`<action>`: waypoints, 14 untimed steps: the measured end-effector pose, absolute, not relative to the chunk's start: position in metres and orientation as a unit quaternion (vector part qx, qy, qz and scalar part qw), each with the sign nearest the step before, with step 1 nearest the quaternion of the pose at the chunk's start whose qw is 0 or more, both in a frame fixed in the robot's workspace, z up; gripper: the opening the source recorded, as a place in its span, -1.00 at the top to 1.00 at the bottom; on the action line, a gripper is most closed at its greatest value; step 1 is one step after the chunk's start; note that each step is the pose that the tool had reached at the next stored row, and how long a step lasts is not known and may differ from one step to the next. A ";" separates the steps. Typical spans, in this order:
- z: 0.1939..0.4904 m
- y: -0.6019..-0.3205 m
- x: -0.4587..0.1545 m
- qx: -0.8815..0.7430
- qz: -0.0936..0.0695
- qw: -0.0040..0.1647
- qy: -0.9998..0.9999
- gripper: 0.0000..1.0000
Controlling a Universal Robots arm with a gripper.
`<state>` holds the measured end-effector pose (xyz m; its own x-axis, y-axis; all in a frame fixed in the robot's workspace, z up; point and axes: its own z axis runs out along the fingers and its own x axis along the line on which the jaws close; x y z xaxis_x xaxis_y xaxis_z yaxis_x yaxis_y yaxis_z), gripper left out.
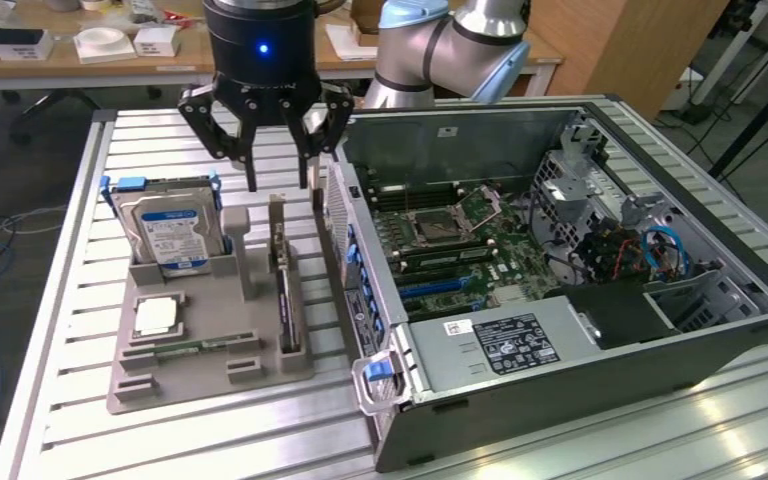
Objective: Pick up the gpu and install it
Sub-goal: 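Pick up the gpu and move the gpu toward the slot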
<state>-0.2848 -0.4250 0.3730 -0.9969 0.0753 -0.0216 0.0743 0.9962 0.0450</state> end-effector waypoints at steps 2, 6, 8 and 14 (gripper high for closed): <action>0.372 -0.425 -0.285 0.037 0.022 0.012 0.999 -0.06; 0.369 -0.425 -0.285 0.037 0.022 0.012 0.999 -0.06; 0.368 -0.425 -0.285 0.037 0.022 0.012 0.999 -0.06; 0.364 -0.426 -0.285 0.037 0.022 0.012 0.999 -0.06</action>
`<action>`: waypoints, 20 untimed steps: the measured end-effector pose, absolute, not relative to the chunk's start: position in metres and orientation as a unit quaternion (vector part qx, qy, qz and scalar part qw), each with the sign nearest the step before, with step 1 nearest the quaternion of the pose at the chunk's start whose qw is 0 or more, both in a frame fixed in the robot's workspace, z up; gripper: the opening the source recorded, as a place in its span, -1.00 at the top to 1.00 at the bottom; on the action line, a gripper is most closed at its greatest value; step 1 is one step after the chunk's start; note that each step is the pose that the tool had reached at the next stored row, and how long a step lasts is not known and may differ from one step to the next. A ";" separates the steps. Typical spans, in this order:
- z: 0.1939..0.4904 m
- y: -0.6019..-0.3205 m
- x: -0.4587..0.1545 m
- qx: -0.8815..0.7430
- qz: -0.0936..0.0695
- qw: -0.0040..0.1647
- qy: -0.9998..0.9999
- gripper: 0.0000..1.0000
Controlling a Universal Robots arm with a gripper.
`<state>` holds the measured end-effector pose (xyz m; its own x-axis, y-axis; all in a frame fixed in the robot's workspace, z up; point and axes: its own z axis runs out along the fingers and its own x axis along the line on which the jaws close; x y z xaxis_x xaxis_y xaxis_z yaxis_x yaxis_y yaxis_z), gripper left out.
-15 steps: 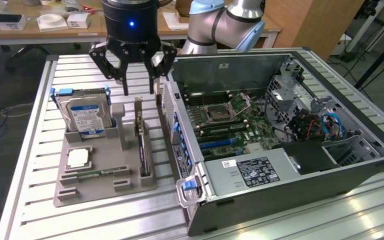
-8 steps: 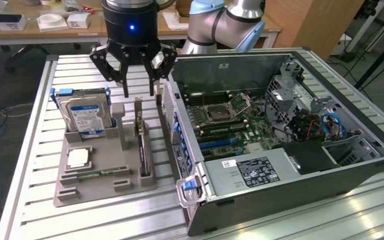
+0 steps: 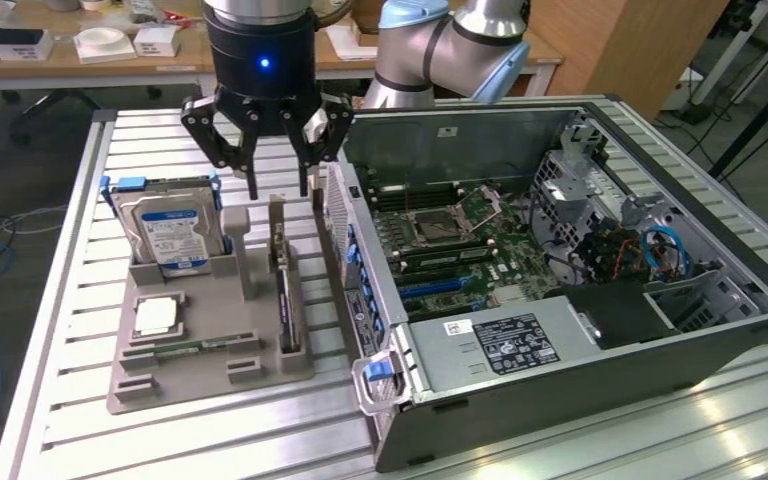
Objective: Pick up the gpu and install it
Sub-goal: 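Pick up the gpu and move the gpu toward the slot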
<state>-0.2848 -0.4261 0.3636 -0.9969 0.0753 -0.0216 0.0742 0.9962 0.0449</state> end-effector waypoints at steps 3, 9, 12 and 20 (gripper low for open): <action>0.362 -0.427 -0.285 0.037 0.022 0.012 0.999 -0.06; 0.358 -0.429 -0.285 0.037 0.022 0.012 0.999 -0.06; 0.355 -0.430 -0.285 0.037 0.022 0.012 0.999 -0.06; 0.350 -0.433 -0.285 0.037 0.022 0.012 0.999 -0.06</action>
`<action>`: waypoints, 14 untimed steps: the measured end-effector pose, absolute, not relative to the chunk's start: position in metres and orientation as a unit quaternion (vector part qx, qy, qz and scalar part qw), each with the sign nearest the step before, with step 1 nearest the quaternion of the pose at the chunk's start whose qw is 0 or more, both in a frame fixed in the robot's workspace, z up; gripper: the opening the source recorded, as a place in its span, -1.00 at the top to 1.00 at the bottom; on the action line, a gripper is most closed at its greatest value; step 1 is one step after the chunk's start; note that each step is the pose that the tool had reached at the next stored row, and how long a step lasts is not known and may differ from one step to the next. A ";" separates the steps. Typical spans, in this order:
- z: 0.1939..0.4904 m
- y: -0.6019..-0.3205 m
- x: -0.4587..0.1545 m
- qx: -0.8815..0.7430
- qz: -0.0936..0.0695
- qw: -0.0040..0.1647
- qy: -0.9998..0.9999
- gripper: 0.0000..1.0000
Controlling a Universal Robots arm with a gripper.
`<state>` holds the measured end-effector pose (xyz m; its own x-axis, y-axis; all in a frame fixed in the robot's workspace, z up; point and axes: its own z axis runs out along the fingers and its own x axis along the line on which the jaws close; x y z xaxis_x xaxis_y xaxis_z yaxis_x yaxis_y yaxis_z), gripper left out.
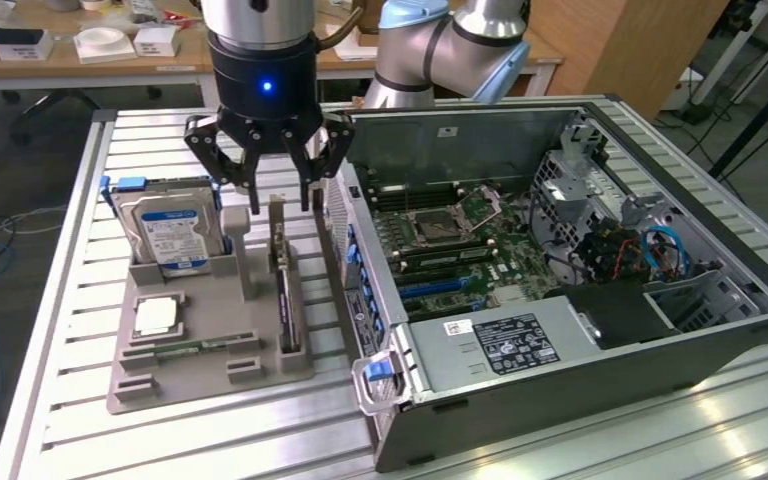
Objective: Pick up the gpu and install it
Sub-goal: 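Pick up the gpu and move the gpu toward the slot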
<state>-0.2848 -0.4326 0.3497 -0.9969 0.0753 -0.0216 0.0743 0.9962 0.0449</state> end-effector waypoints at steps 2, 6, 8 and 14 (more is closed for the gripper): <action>0.348 -0.433 -0.285 0.037 0.022 0.012 0.999 -0.06; 0.346 -0.435 -0.285 0.037 0.022 0.012 0.999 -0.06; 0.344 -0.436 -0.285 0.037 0.022 0.012 0.999 -0.06; 0.340 -0.438 -0.285 0.037 0.022 0.012 0.999 -0.06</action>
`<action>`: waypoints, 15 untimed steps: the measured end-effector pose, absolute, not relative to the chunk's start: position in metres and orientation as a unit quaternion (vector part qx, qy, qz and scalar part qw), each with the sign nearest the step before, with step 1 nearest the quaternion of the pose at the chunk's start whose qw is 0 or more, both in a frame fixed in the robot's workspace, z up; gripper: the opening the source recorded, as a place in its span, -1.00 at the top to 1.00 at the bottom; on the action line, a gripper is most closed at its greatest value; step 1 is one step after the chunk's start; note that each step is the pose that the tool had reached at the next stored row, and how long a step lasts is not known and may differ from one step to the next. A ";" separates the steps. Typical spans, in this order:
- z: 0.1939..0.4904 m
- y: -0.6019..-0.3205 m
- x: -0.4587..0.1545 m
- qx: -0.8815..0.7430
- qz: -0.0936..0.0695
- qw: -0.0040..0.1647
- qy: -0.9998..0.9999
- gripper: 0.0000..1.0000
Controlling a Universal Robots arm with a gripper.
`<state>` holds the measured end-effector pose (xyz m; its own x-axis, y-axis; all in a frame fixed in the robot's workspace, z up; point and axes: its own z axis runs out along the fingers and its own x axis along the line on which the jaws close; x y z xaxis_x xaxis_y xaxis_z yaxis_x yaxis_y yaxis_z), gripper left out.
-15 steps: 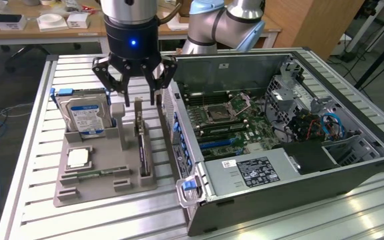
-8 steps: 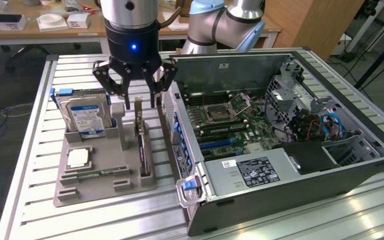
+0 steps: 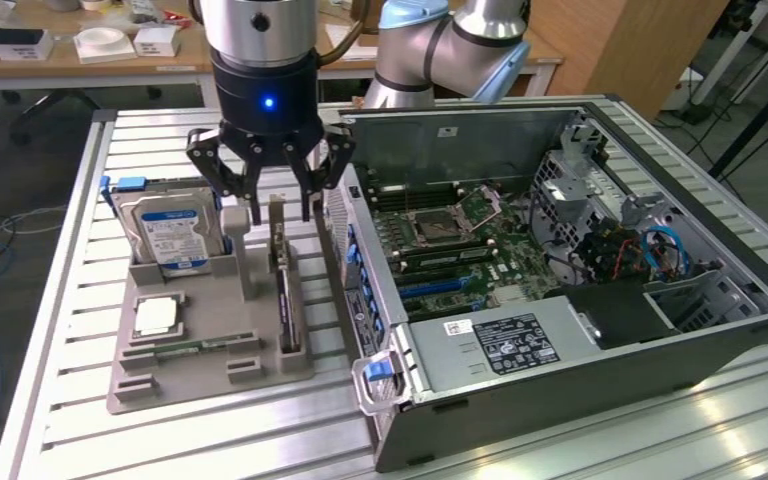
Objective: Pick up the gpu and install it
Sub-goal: 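Pick up the gpu and move the gpu toward the slot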
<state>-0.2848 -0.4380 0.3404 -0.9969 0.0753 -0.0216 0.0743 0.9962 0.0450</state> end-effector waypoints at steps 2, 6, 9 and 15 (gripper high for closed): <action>0.339 -0.439 -0.285 0.037 0.022 0.012 0.999 -0.06; 0.337 -0.440 -0.285 0.037 0.022 0.012 0.999 -0.06; 0.335 -0.441 -0.285 0.037 0.022 0.012 0.999 -0.06; 0.331 -0.443 -0.285 0.037 0.022 0.012 0.999 -0.06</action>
